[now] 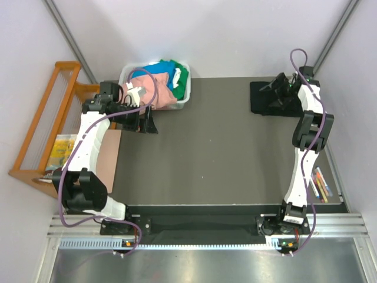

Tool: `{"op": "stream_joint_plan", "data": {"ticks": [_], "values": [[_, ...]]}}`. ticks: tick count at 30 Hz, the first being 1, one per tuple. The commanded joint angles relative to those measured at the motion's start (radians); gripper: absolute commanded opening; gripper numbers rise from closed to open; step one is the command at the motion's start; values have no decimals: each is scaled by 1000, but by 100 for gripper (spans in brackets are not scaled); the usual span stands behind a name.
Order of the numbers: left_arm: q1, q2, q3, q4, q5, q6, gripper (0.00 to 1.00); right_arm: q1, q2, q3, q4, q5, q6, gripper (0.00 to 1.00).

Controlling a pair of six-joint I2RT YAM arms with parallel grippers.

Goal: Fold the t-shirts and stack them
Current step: Neatly place the folded tshirt to the corner, then reset both grippers

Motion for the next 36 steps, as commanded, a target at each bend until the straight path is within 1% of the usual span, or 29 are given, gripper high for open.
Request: {"op": "stream_joint_plan", "data": {"ticks": [1, 3, 4, 5, 6, 7, 8, 9, 10, 11, 12, 13, 14, 15, 16, 18, 19, 21, 23, 24, 25, 27, 28, 31, 32, 33, 34, 35, 36], "values": [[5, -33, 0, 28, 13, 25, 99, 48, -219, -6, 96, -29, -105, 100], [5, -56, -15, 32, -3, 24, 99, 83, -277, -42, 93, -32, -120, 100], [4, -64, -35, 43, -10, 22, 99, 100, -343, -52, 83, -17, -137, 100], [4, -86, -47, 51, -20, 21, 99, 137, -380, -73, 52, 29, -178, 100], [4, -100, -73, 60, -44, 16, 99, 157, -461, -88, 37, 69, -204, 100], [5, -132, -89, 90, -61, 10, 99, 206, -509, -137, 26, 118, -261, 100], [5, -152, -104, 112, -76, -7, 99, 235, -564, -174, 21, 255, -287, 100], [5, -174, -139, 141, -128, -22, 99, 273, -703, -232, 46, 340, -308, 100], [5, -221, -156, 203, -163, -41, 99, 330, -787, -430, 119, 410, -344, 100], [5, -247, -179, 251, -187, -74, 99, 349, -875, -549, 297, 481, -352, 100], [5, -275, -231, 296, -222, -96, 99, 359, -1037, -670, 414, 500, -355, 100], [4, -327, -257, 343, -275, -111, 99, 361, -1108, -893, 502, 524, -329, 100], [5, -347, -285, 435, -300, -131, 99, 363, -1170, -990, 573, 578, -326, 100], [5, -367, -337, 477, -323, -137, 99, 361, -1275, -1079, 704, 604, -338, 100], [5, -396, -362, 524, -380, -137, 99, 361, -1322, -1245, 762, 607, -377, 100], [7, -406, -423, 618, -420, -179, 99, 361, -1432, -1384, 892, 612, -420, 100], [7, -403, -442, 646, -469, -180, 99, 361, -1457, -1477, 906, 656, -434, 100], [7, -392, -501, 730, -509, -202, 99, 361, -1482, -1538, 920, 754, -451, 100], [5, -364, -572, 811, -574, -229, 99, 361, -1471, -1610, 949, 788, -537, 100], [4, -351, -590, 884, -596, -231, 99, 361, -1448, -1630, 969, 798, -565, 100], [2, -305, -604, 917, -630, -230, 99, 361, -1431, -1647, 971, 822, -598, 100], [2, -240, -574, 914, -705, -243, 99, 363, -1362, -1644, 968, 868, -603, 100], [2, -172, -552, 898, -722, -259, 99, 361, -1338, -1633, 975, 894, -583, 100], [-2, -63, -485, 861, -773, -291, 99, 363, -1275, -1650, 1058, 873, -574, 100], [-5, -48, -489, 880, -780, -271, 98, 363, -1265, -1664, 1142, 865, -574, 100], [-17, -42, -505, 909, -806, -245, 96, 361, -1253, -1682, 1199, 850, -618, 100], [-25, -57, -535, 1028, -826, -195, 95, 366, -1244, -1714, 1240, 853, -649, 100], [-31, -73, -614, 1096, -837, -176, 93, 367, -1235, -1721, 1274, 859, -671, 100], [-33, -112, -652, 1144, -810, -162, 93, 367, -1226, -1728, 1294, 862, -721, 100]]}}
